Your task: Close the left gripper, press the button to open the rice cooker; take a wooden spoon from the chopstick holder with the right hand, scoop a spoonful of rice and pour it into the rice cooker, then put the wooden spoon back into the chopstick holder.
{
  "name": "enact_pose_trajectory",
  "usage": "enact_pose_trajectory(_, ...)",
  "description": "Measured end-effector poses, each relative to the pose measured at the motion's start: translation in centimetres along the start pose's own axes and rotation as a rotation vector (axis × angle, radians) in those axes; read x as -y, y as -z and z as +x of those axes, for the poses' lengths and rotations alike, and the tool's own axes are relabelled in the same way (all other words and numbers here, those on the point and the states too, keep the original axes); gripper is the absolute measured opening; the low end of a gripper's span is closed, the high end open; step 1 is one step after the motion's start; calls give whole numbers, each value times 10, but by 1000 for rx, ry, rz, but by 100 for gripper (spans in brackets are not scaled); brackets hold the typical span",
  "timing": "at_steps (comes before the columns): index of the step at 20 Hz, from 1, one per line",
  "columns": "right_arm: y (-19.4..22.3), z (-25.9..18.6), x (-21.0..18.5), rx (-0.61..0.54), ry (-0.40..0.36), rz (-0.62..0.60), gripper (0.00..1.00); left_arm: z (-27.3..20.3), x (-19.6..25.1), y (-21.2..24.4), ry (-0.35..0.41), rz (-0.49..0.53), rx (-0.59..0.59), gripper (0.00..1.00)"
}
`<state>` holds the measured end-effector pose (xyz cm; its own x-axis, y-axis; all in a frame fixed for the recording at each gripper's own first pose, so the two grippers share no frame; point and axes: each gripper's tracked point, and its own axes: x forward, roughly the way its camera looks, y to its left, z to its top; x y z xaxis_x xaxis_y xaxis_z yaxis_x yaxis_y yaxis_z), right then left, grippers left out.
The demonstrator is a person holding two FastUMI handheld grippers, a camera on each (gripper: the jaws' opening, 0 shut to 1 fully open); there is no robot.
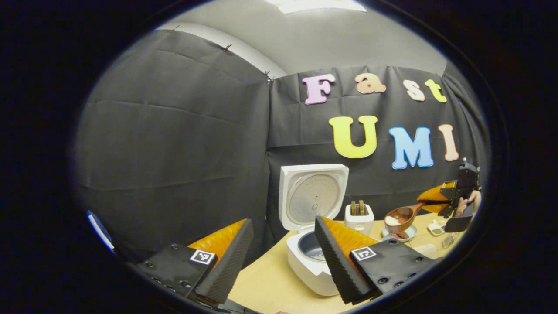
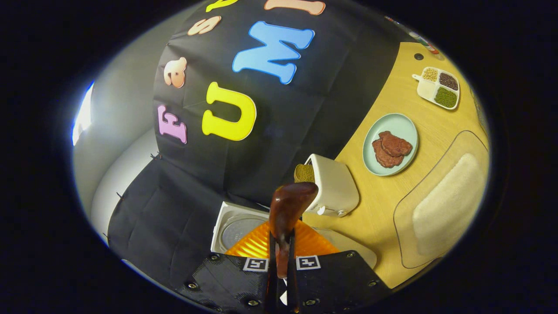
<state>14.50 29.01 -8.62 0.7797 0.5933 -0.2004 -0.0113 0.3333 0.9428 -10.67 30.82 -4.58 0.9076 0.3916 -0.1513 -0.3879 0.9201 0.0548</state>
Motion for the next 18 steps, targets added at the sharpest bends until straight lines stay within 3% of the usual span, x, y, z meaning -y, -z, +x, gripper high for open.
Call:
enact_pose_trajectory(11, 74, 78, -19, -148, 27, -238, 9, -19, -56, 22, -110, -21, -39, 100)
enact_pose_trajectory(18, 117, 117, -8, -229, 92, -547, 9, -29, -85, 30, -176, -31, -66, 100)
